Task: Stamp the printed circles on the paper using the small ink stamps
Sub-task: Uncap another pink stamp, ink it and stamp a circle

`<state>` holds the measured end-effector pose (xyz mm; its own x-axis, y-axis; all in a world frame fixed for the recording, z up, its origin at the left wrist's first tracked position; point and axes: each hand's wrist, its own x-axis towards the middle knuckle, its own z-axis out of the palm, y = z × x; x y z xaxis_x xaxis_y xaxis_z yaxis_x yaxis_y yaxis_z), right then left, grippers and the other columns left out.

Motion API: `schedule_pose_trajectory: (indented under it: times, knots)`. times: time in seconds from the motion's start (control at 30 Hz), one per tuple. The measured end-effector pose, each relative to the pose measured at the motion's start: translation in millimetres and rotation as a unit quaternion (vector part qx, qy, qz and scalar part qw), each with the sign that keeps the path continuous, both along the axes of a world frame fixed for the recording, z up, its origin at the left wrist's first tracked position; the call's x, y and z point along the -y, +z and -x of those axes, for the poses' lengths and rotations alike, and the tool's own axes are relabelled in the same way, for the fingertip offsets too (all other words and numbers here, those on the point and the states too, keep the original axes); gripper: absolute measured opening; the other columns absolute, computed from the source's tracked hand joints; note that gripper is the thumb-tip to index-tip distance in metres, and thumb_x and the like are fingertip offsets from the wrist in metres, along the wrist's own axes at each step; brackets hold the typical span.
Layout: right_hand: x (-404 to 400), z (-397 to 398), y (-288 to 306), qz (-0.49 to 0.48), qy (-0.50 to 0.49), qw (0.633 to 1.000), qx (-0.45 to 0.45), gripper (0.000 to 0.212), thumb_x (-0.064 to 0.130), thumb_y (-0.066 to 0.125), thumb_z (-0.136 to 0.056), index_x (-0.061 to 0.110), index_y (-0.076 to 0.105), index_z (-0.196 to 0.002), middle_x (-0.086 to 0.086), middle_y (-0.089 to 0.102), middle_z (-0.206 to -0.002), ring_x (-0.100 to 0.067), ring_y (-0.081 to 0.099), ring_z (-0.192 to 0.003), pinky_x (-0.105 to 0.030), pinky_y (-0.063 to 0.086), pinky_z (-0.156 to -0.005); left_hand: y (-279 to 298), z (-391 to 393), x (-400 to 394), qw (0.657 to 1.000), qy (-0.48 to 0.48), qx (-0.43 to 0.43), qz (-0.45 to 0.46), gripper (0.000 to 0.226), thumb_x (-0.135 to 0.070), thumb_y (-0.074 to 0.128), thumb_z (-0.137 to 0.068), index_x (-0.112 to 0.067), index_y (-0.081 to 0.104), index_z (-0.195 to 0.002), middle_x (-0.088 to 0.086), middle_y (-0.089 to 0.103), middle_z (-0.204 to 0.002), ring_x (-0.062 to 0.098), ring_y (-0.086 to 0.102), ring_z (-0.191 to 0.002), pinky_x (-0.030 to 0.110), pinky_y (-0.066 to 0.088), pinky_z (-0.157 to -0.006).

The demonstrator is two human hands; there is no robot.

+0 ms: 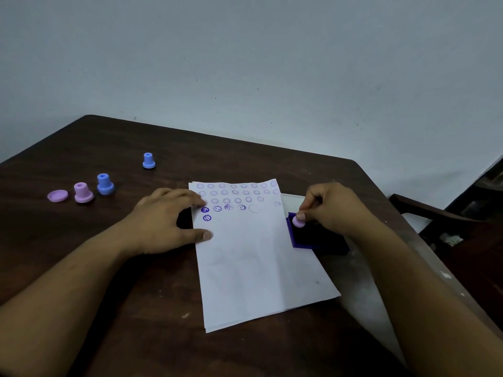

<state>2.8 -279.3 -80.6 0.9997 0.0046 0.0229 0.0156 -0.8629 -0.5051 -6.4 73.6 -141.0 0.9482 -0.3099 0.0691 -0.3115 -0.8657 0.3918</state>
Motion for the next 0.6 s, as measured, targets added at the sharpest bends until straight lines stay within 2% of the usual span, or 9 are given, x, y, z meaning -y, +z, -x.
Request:
schedule_pose_trajectory:
  times: [0.13,0.27,0.33,0.47,0.6]
  knots:
    - [-5.5,-24.0,26.3,-0.019,0.027,0.988,-0.150,0.015,0.004,0.091,-0.073,0.011,0.077,-0.070,-0.009,0.077,-0.070,-0.015,0.073,-0.062,-0.025,0.059,-0.061,-0.8,-1.7,-0.3,1.000,-0.002,-0.005,-0.005,0.081,-0.083,0.060,-0.075,-0.047,0.048,-0.146,-0.026,0.039,-0.156,0.015,0.027,-0.147,0.041,0.027,-0.118]
    - [-8.9,-40.4,37.7,-0.008,0.038,0.966,-0.255,0.014,-0.004,0.084,-0.078,0.010,0.079,-0.074,-0.011,0.078,-0.076,-0.017,0.074,-0.068,-0.028,0.062,-0.067,-1.5,-0.6,-0.1,1.000,-0.001,-0.001,0.005,0.080,-0.082,0.062,-0.074,-0.047,0.050,-0.145,-0.028,0.041,-0.154,0.014,0.028,-0.146,0.041,0.028,-0.118]
    - [-9.9,-43.3,39.1,-0.007,0.037,0.960,-0.277,0.014,-0.004,0.083,-0.079,0.009,0.080,-0.076,-0.012,0.079,-0.078,-0.018,0.074,-0.072,-0.028,0.062,-0.069,-1.9,0.2,-0.4,1.000,-0.001,0.002,0.008,0.079,-0.081,0.063,-0.075,-0.047,0.050,-0.144,-0.028,0.041,-0.153,0.014,0.029,-0.146,0.041,0.028,-0.117]
    - [-13.7,-43.4,39.7,0.000,0.018,0.960,-0.279,0.014,-0.004,0.084,-0.077,0.009,0.080,-0.074,-0.012,0.079,-0.079,-0.020,0.074,-0.073,-0.026,0.061,-0.063,-1.5,-0.3,-0.6,1.000,-0.001,0.002,0.007,0.080,-0.081,0.062,-0.075,-0.046,0.050,-0.145,-0.027,0.041,-0.154,0.013,0.028,-0.146,0.040,0.027,-0.117]
    - [-20.0,-40.3,40.0,0.016,0.007,0.965,-0.263,0.013,-0.004,0.086,-0.076,0.008,0.079,-0.074,-0.016,0.079,-0.084,-0.025,0.074,-0.078,-0.030,0.064,-0.069,-2.9,0.7,-0.2,1.000,-0.001,0.007,0.007,0.079,-0.081,0.063,-0.076,-0.046,0.050,-0.146,-0.027,0.041,-0.155,0.013,0.028,-0.146,0.039,0.027,-0.117]
